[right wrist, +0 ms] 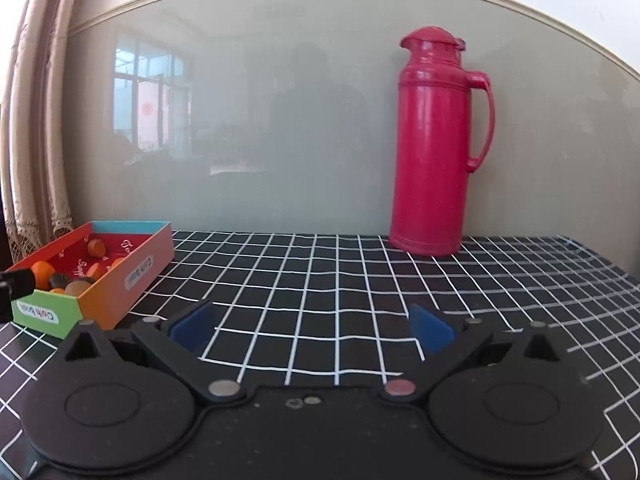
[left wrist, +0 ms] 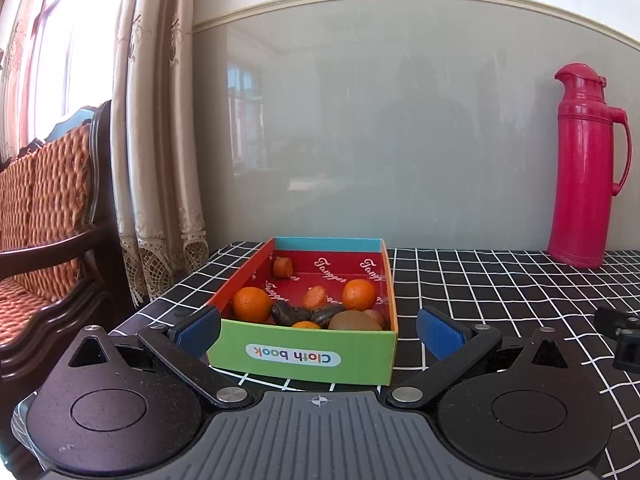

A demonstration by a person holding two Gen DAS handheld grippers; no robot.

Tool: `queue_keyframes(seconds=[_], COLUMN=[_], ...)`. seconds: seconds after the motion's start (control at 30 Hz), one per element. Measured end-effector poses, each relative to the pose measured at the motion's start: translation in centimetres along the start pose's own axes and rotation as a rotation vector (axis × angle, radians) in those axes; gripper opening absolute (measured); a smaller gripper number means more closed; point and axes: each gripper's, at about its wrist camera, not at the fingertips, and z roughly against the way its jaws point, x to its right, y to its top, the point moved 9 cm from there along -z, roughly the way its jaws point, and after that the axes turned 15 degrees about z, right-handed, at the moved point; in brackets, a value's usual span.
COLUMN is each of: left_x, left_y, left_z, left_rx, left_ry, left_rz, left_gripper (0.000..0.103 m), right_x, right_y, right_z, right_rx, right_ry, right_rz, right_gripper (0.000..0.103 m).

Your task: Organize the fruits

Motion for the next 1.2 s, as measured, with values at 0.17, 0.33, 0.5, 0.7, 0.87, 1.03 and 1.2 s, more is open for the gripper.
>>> queue_keyframes(seconds=[0.17,0.33,0.5,0.7,0.87,1.03,1.2], left_x=[-0.10,-0.02,-0.08,-0.09,-0.09,-0.17,-0.19], left_y=[-0.15,-0.19,-0.24,-0.24,-0.23,-0.23,-0.23], left_z=[-0.22,-0.24,-0.25,-0.23,-0.26,-0.28,-0.24], left_rx=[-0.011,-0.012,-0.012,-0.014,-0.013,-0.014,-0.013], left_ry=[-0.006,-0.013,-0.013,-0.018,-0.017,-0.019,-0.019], left_rz=[0.010,0.009,0.011,0.015,0.017,0.022,0.023], left_gripper=[0.103,0.103,0.103,0.103,0.103,0.103,0.103], right_x=[-0.44,-0.46,-0.36,-0.33,-0.47,-0.60,-0.65], right_y=[-0.17,-0.27,-0.28,-0.30,-0.21,-0.21,-0.14], right_z=[0.25,0.16,0.24,0.32,0.32,0.28,0.23], right_rx=[0.003,-0.002,0.000,0.001,0.002,0.000,0.001], right_ry=[0.004,0.005,0.006,0.005,0.004,0.006,0.008], right_rz=[0.012,0.014,0.010,0.014,0.019,0.021,0.026], right_gripper=[0.103,0.103,0.103,0.103,0.103,0.103,0.103])
